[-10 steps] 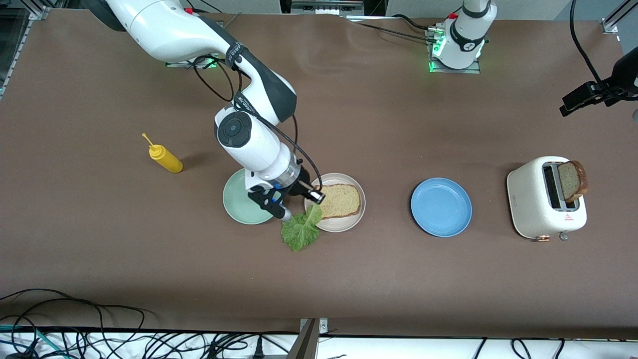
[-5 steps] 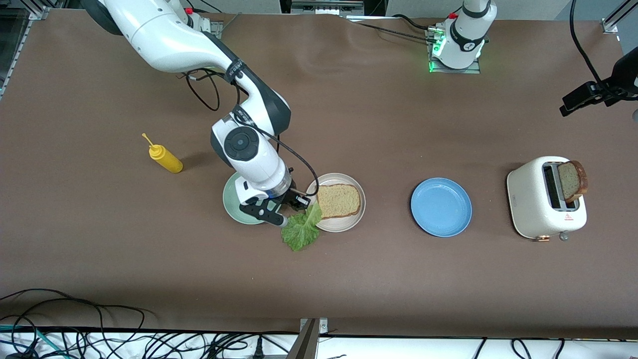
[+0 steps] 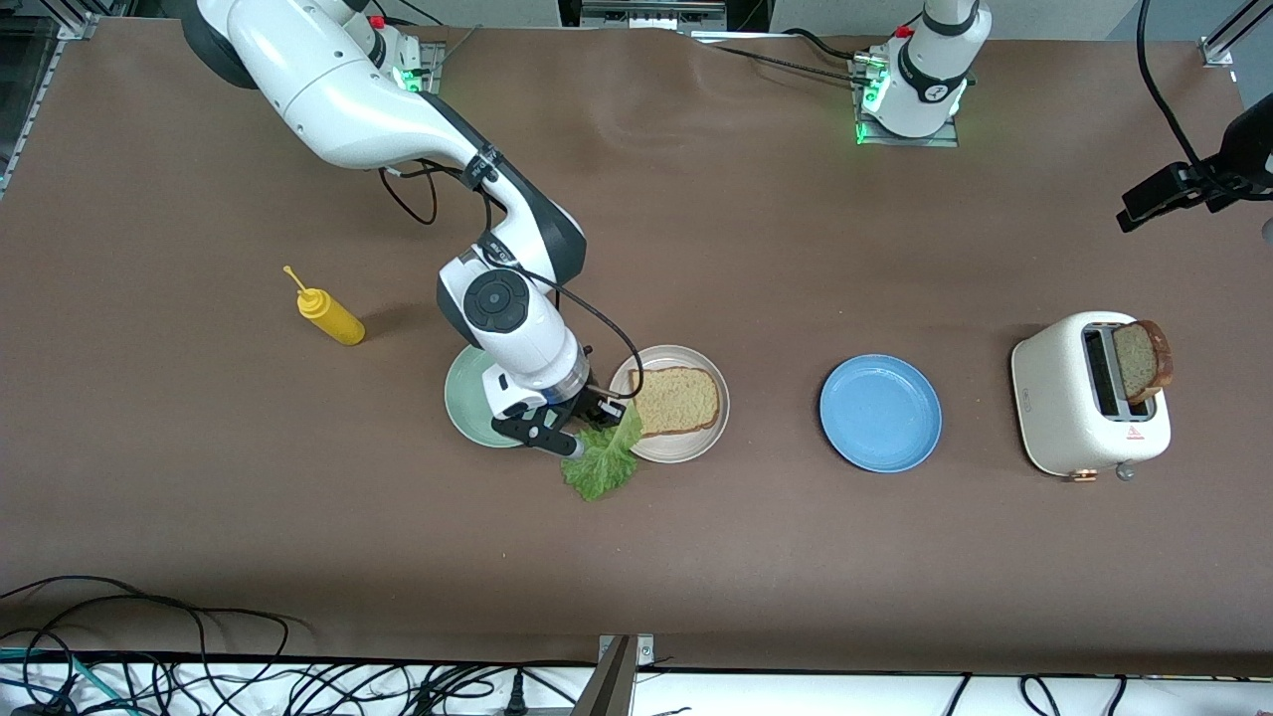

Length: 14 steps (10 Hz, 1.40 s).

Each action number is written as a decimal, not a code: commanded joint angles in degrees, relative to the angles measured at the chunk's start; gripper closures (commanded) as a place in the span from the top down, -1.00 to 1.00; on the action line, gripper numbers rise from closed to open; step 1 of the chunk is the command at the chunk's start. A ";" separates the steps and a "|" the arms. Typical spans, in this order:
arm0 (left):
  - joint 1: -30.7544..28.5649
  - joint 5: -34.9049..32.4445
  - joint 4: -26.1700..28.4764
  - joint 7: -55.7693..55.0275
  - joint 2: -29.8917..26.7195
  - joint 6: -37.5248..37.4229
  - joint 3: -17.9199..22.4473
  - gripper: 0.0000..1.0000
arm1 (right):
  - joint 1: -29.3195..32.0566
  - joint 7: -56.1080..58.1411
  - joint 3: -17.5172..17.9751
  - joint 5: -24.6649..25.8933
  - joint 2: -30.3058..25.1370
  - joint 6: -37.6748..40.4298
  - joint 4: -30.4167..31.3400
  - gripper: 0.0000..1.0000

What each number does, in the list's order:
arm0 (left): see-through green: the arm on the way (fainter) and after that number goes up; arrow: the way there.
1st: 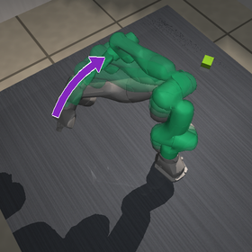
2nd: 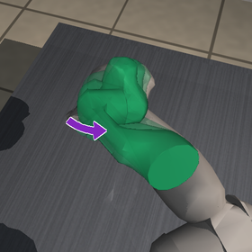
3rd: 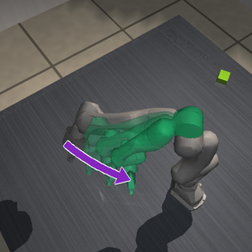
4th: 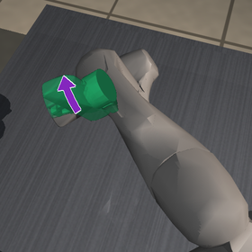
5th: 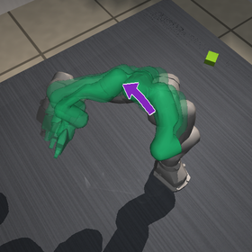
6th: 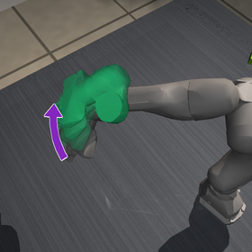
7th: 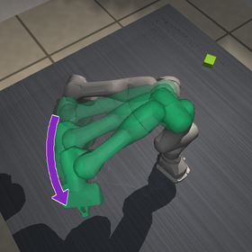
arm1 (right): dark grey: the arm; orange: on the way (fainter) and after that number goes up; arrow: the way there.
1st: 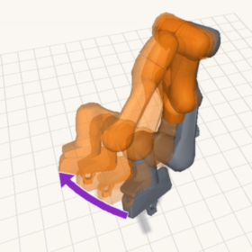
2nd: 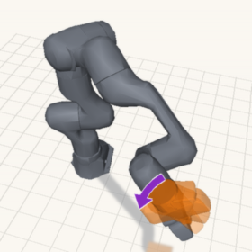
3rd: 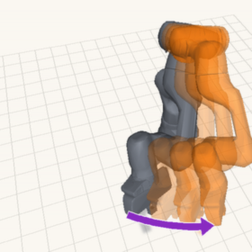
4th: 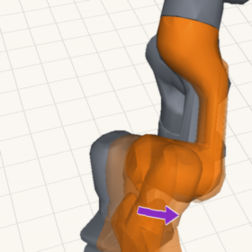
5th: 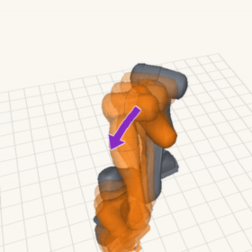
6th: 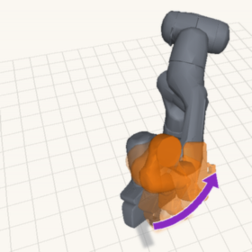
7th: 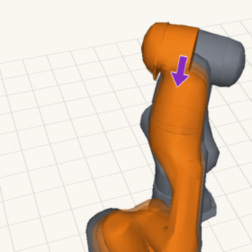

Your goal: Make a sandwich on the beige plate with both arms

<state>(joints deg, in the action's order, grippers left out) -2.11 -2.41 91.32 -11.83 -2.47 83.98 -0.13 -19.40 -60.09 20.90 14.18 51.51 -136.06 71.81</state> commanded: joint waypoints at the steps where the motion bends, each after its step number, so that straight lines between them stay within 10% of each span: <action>1: -0.78 1.27 -0.62 0.14 0.01 -0.66 -0.31 1.00 | -0.11 0.94 0.02 1.20 0.87 -1.04 -0.53 -0.45; 2: -0.79 1.27 -0.62 0.14 0.01 -0.66 -0.40 1.00 | -0.11 1.64 0.02 1.20 1.13 -2.18 -0.53 0.61; 3: -0.70 1.27 -0.62 0.14 0.01 -0.66 -0.31 1.00 | -0.11 1.65 0.02 1.46 1.66 -3.41 -0.53 1.00; 11: -0.79 1.27 -0.62 0.14 0.01 -0.66 -0.31 1.00 | -0.63 -1.42 -0.07 1.46 6.23 -11.05 -0.53 0.96; 14: -0.79 1.27 -0.62 0.14 0.01 -0.66 -0.31 1.00 | -0.90 -2.22 0.02 1.20 6.58 -11.24 -0.62 0.31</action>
<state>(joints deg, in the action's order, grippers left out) -2.20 -2.41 91.32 -11.83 -2.47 83.98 -0.12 -19.97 -61.04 20.85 14.86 57.71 -146.53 71.84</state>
